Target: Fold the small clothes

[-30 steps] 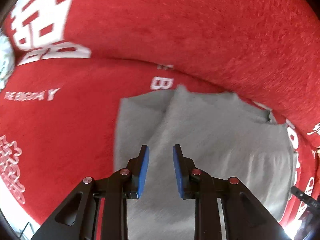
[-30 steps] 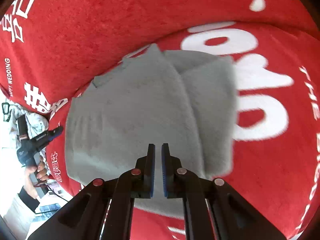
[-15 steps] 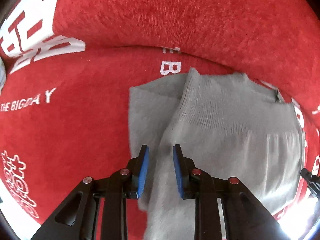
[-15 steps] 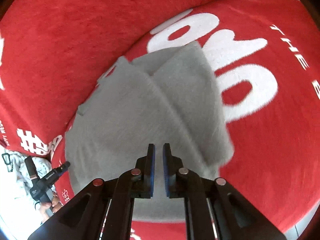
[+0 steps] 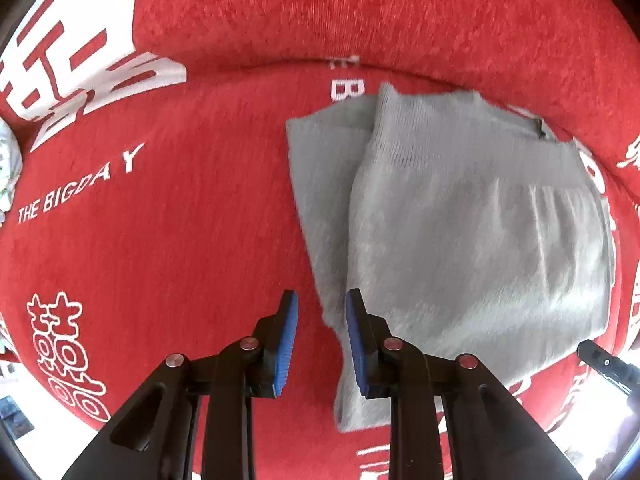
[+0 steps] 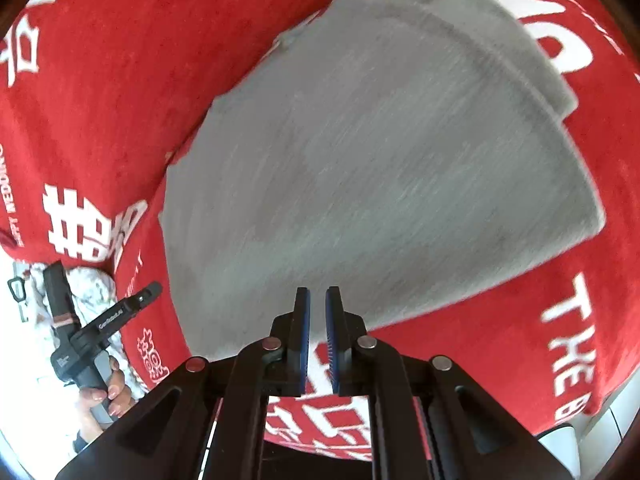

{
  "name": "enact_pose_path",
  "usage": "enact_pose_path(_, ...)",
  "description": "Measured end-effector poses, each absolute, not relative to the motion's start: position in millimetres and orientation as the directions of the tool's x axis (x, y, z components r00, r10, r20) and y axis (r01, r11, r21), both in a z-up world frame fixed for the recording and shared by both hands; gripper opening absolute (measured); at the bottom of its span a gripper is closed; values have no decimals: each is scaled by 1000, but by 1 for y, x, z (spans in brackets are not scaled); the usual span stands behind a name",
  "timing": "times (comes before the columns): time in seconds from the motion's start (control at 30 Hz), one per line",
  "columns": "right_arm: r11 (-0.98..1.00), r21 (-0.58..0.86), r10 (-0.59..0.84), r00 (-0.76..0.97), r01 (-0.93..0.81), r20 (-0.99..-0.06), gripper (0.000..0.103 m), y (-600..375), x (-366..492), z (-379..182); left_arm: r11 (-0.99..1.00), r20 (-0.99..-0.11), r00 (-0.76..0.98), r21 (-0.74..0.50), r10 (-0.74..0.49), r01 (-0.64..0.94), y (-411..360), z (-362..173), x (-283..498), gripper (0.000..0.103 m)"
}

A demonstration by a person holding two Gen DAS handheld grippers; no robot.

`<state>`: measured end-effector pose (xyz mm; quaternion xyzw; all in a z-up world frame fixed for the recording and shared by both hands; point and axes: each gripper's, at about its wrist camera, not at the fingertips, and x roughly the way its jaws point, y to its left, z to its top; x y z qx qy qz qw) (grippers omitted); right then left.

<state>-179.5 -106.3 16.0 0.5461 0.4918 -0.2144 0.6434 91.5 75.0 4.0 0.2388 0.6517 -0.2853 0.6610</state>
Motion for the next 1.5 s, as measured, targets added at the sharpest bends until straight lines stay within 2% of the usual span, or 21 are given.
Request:
enact_pose_path(0.07, 310, 493, 269, 423, 813, -865, 12, -98, -177, 16, 718, -998, -9, -45, -54, 695, 79, 4, 88, 27)
enact_pose_path(0.13, 309, 494, 278, 420, 812, -864, 19, -91, -176, 16, 717, -999, -17, -44, -45, 695, 83, 4, 85, 27)
enact_pose_path(0.27, 319, 494, 287, 415, 809, -864, 27, -78, -176, 17, 711, -999, -36, -42, -23, 702, 87, -1, 81, 27)
enact_pose_path(0.33, 324, 495, 287, 415, 806, -863, 39, -74, -172, 17, 709, -999, -30, -38, -24, 704, 88, -3, 78, 31)
enact_pose_path(0.37, 329, 494, 285, 414, 805, -864, 41, -73, -173, 17, 711, -999, -23, -32, -21, 702, 88, -4, 77, 43)
enact_pose_path(0.4, 335, 491, 285, 411, 804, -866, 43, -71, -173, 17, 718, -1000, -12, -23, -20, 695, 90, -4, 76, 86)
enact_pose_path(0.43, 337, 490, 286, 409, 804, -867, 43, -70, -173, 17, 729, -1000, 16, -6, -24, 684, 91, -2, 76, 103)
enact_pose_path(0.53, 333, 496, 296, 411, 801, -862, 50, -66, -175, 16, 730, -997, 56, 2, -50, 683, 93, 5, 73, 103)
enact_pose_path(0.6, 334, 499, 300, 412, 800, -861, 63, -63, -177, 15, 734, -998, 53, 6, -40, 679, 93, 4, 71, 103)
enact_pose_path(0.67, 329, 507, 310, 416, 797, -855, 67, -59, -175, 14, 734, -998, 57, 21, -24, 679, 93, 4, 71, 103)
enact_pose_path(1.03, 305, 549, 359, 440, 778, -823, 67, -35, -168, 4, 759, -995, 95, 82, 27, 646, 105, 1, 77, 103)
enact_pose_path(1.3, 220, 607, 380, 507, 763, -774, 67, -28, -171, -7, 775, -999, 0, -30, -40, 631, 119, -6, 82, 103)
enact_pose_path(1.5, 62, 672, 404, 597, 738, -693, 67, -23, -180, -30, 773, -996, -37, -90, -86, 628, 128, -10, 88, 103)
